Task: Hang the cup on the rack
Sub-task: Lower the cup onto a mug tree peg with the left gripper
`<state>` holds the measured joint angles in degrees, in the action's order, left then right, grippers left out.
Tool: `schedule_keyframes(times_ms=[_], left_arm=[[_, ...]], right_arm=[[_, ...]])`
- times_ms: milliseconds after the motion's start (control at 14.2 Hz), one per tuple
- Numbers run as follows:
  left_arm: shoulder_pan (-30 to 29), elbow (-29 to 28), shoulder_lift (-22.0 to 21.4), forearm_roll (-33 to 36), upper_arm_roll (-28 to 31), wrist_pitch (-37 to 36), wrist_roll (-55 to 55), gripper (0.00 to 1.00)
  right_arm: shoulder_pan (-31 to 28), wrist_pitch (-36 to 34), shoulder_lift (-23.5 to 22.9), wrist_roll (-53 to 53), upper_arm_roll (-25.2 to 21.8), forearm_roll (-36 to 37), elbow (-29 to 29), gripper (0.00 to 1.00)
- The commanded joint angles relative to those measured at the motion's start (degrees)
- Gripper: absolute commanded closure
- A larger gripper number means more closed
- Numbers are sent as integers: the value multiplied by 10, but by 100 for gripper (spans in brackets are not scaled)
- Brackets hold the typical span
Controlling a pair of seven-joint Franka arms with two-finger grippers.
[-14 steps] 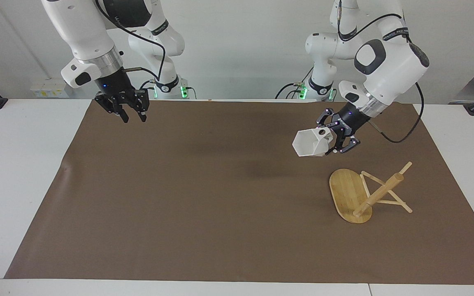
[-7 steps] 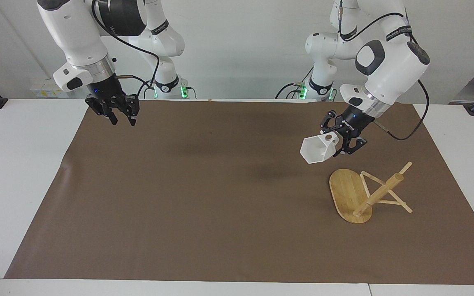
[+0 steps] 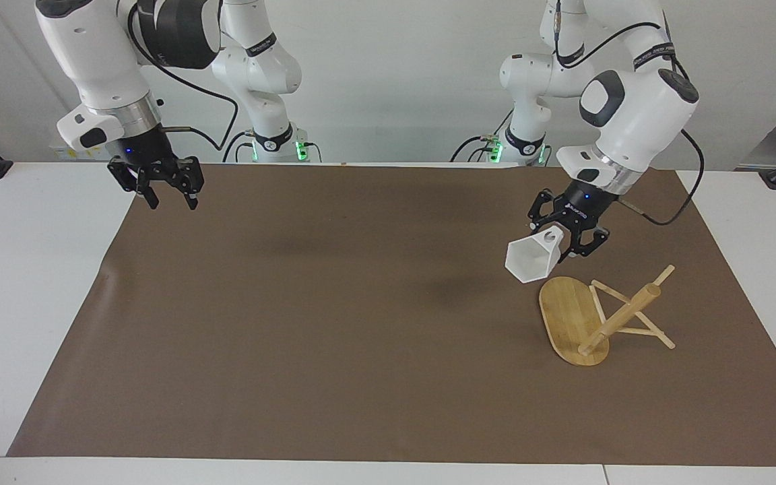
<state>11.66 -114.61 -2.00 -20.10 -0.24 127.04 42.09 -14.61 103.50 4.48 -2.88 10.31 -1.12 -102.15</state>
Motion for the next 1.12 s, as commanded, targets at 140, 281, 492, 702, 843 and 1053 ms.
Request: schedule_keyframes(times_ms=[140,281,492,702,843,1053], left_arm=[[-2,-12,10,15,-2,44,-71,100],[-2,-11,16,15,-2,58,-82,100],[-3,-11,28,15,-2,77,-115,100],[-6,-8,34,15,-2,85,-142,100],[-12,-7,40,15,-2,87,-157,100],[-13,-7,41,15,-2,99,-176,100]], right_arm=[[57,-10,15,-7,-69,9,-16,0],[95,-9,14,-8,-115,10,-16,0],[156,-10,14,-8,-173,37,-15,0],[165,-14,15,-11,-183,38,-12,0],[168,-46,7,-10,-180,30,14,0],[179,-93,-2,-9,-179,29,50,0]])
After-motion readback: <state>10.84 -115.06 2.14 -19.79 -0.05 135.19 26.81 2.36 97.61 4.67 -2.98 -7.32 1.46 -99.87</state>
